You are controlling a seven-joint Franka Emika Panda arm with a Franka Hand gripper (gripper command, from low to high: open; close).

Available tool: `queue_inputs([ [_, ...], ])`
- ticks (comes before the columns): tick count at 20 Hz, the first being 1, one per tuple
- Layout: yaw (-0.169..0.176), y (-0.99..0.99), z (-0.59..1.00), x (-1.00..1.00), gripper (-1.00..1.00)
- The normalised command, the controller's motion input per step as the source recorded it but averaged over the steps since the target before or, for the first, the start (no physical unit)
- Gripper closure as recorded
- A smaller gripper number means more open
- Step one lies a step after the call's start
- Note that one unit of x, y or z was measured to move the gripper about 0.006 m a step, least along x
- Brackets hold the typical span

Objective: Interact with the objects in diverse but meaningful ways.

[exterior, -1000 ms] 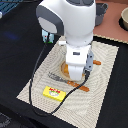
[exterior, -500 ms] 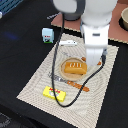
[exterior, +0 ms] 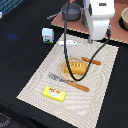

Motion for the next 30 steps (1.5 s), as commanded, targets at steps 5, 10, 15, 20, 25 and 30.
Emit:
queue_inputs([
  [5, -0.003, 0.05, -0.25, -0.75, -1.00],
  [10, -0.050, 0.04, -0.33, -0.78, -1.00],
  [15, -0.050, 0.07, -0.42, -0.69, -1.00],
  [20, -0.032, 0.31, -0.42, -0.83, -1.00],
  [25, -0.023, 0.31, -0.47, -0.76, -1.00],
  [30, -0.021, 0.28, -0.45, -0.60, -1.00],
])
